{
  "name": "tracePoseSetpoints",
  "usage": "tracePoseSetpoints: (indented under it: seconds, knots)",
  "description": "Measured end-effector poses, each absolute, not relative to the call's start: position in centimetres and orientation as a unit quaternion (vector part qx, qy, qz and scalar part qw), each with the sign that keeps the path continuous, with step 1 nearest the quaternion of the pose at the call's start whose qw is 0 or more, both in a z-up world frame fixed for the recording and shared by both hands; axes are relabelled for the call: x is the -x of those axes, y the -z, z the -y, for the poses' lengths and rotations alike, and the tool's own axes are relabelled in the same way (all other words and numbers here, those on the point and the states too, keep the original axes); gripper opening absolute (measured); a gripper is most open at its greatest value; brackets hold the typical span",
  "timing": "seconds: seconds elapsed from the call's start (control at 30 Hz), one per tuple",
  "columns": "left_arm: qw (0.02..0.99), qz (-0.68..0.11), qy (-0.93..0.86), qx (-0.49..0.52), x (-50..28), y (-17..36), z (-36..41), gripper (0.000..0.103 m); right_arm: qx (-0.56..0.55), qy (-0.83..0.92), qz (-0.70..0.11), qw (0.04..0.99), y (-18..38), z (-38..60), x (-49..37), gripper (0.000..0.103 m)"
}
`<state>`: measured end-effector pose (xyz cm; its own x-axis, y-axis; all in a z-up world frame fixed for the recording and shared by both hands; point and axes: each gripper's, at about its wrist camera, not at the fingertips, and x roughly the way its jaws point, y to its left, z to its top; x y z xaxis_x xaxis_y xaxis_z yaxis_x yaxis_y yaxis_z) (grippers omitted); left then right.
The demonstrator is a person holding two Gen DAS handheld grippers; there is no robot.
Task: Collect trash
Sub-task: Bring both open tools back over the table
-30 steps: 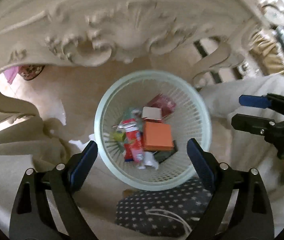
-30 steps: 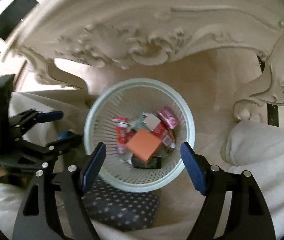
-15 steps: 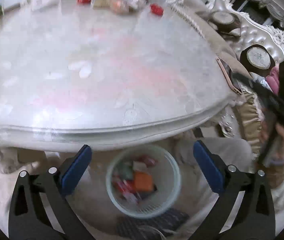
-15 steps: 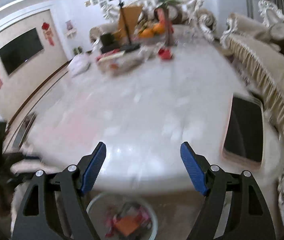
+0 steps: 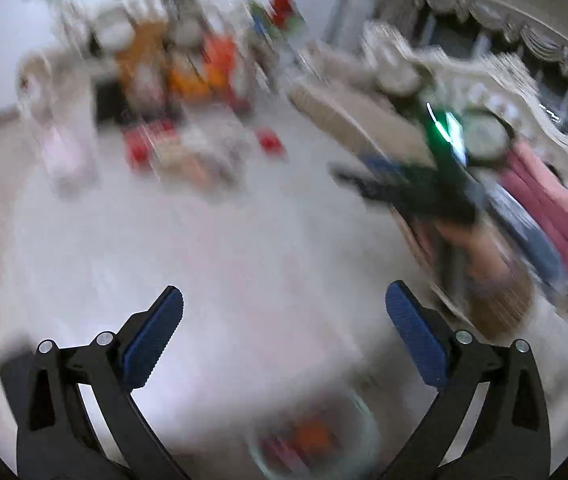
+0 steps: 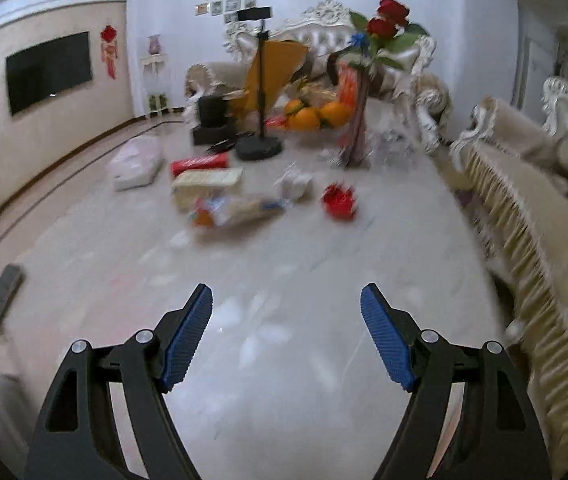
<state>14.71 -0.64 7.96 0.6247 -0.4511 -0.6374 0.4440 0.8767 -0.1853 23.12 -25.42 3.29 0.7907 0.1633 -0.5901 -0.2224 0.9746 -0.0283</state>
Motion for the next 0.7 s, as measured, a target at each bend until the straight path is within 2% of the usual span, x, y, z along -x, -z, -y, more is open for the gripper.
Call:
tracePoseSetpoints:
  seconds: [0.03, 0.1, 0.23, 0.3, 0.4, 0.7]
  knots:
    - [0.919, -0.326, 0.224, 0.007, -17.9, -7.8, 0.6, 0.098, 0.043, -0.094, -0.307, 0.946, -3.3, 25.7, -24.8, 0.073]
    - [0.925, -0.317, 0.208, 0.013, -23.1, -6.8, 0.7, 0.098, 0.033, -0.08, -0.312, 0.946, -2.9, 26.3, -28.1, 0.073]
    - [0.906, -0.358, 0.223, 0.034, -33.8, -3.0, 1.4, 0.098, 0.006, -0.054, -0.349, 0.935, -0.9, 27.7, -34.0, 0.073]
    - [0.89, -0.385, 0.246, 0.009, -38.1, -1.6, 1.9, 0.098, -0.036, -0.055, -0.372, 0.926, 0.2, 28.9, -35.8, 0.073]
    - [0.872, -0.398, 0.284, -0.02, -41.4, -0.8, 1.9, 0.098, -0.078, -0.06, -0.371, 0.923, 0.9, 29.7, -37.0, 0.073]
    - [0.829, -0.413, 0.368, -0.079, -44.8, -1.1, 3.2, 0.098, -0.087, -0.06, -0.37, 0.923, 0.8, 29.6, -39.7, 0.073]
